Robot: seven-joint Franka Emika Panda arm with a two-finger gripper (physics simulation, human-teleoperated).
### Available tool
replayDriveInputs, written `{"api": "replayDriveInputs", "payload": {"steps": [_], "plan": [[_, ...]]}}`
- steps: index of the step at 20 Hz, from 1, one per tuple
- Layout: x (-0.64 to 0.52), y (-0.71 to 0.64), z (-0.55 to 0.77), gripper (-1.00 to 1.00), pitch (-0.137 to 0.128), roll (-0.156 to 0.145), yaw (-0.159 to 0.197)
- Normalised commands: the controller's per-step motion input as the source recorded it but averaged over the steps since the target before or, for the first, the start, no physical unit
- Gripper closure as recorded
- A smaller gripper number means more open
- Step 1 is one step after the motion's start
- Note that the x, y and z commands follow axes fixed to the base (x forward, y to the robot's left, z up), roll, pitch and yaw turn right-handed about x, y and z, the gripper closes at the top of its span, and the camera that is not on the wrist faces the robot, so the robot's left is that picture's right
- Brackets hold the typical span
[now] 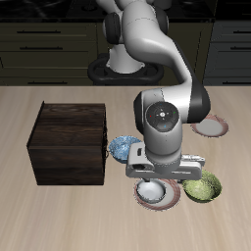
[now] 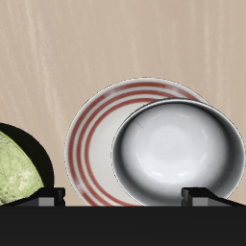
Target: Place the white bowl on the plate next to the green bowl
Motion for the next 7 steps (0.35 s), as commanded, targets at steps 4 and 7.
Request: {"api": "replayDriveInputs", "payload": {"steps": [4,7], "plan": [[-0.2,-0.08,0.41,-1.0,-0.083,-0.021,0.02],[-0.41,-0.29,0.66,-1.0,-0.008,0.028,-0.118]]}}
